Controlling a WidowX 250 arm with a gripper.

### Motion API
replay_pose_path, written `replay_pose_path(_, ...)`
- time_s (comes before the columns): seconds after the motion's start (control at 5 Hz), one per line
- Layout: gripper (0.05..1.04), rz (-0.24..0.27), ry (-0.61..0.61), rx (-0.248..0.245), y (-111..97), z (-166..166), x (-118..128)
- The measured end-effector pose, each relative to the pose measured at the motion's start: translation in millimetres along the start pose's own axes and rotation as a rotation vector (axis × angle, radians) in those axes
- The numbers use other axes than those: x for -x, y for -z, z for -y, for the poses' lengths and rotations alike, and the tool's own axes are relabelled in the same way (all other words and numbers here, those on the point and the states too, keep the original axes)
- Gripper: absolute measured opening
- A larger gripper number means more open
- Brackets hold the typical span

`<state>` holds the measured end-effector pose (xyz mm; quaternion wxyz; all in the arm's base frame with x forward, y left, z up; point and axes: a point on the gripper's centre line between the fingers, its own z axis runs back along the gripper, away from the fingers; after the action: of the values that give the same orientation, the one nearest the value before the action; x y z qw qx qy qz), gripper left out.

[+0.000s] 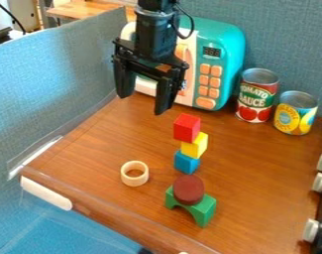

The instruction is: Move the brown cube to the top of the white cylinder

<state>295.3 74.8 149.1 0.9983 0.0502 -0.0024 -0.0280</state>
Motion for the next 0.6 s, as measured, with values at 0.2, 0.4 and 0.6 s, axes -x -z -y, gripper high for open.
replay_pose_path(0.2,1.001,-0.035,0.002,0.011,11.3,1.7,1.2)
replay_pose_path(0.4,1.001,-0.035,0.009,0.013,22.2,12.8,3.1)
replay_pose_path(0.6,1.001,-0.027,0.023,0.008,26.2,23.9,1.2)
